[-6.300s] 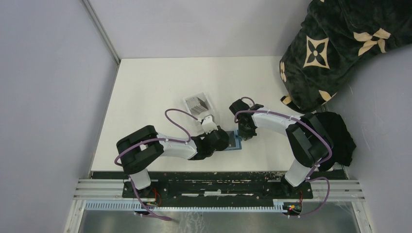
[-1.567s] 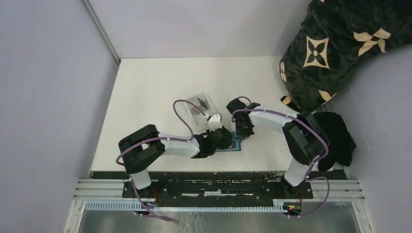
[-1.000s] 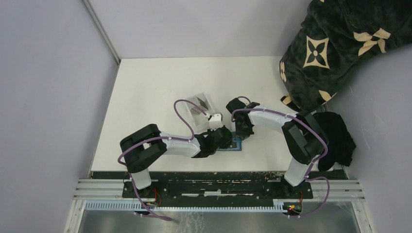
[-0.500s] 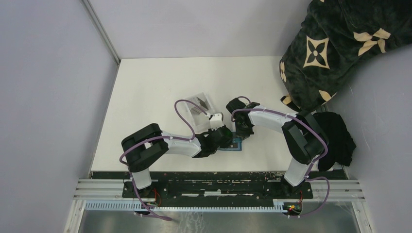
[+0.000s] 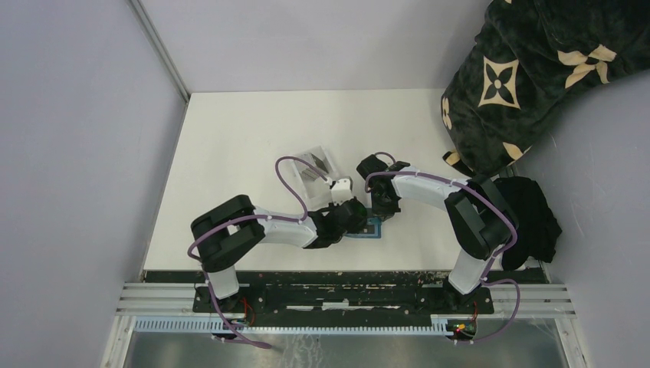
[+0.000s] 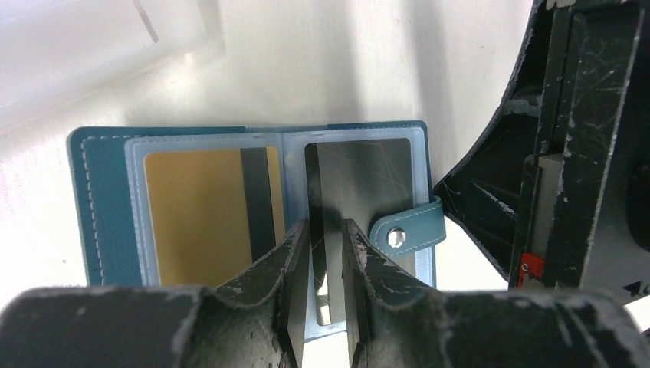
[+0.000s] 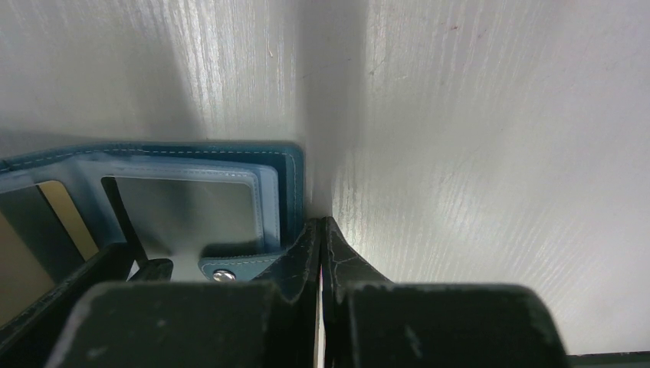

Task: Put the credit cards into the card holder
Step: Insert the credit card into the card holder.

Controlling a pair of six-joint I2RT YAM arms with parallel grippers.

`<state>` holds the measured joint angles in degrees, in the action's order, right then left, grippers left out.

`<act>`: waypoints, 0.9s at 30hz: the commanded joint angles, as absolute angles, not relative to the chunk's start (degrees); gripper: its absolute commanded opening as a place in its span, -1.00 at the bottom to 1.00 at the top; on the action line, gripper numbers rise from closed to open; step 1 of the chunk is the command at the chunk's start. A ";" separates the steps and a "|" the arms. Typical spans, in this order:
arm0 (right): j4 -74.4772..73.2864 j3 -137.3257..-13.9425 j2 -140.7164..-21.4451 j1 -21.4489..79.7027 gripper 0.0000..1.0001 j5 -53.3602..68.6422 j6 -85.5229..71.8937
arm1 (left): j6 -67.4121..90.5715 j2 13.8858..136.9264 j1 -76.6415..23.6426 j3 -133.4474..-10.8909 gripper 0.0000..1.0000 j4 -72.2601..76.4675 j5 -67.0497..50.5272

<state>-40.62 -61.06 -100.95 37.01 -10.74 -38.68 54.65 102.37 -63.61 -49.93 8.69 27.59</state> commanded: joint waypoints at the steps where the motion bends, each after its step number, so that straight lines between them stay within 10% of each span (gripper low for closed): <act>1: -35.03 -59.32 -105.21 37.80 -0.98 -8.45 -39.76 | 51.87 98.23 -63.73 -51.89 -0.40 7.39 31.18; 12: -37.48 -63.19 -103.75 37.88 -0.83 -12.80 -37.79 | 50.57 92.66 -63.72 -52.25 -0.34 2.13 35.58; 27: -46.36 -77.15 -96.22 37.82 -0.13 -20.90 -28.91 | 50.89 72.52 -63.73 -49.76 -0.15 -10.05 47.71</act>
<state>-43.51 -70.70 -101.25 37.50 -17.10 -33.30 52.95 78.52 -63.61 -49.95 -5.61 40.73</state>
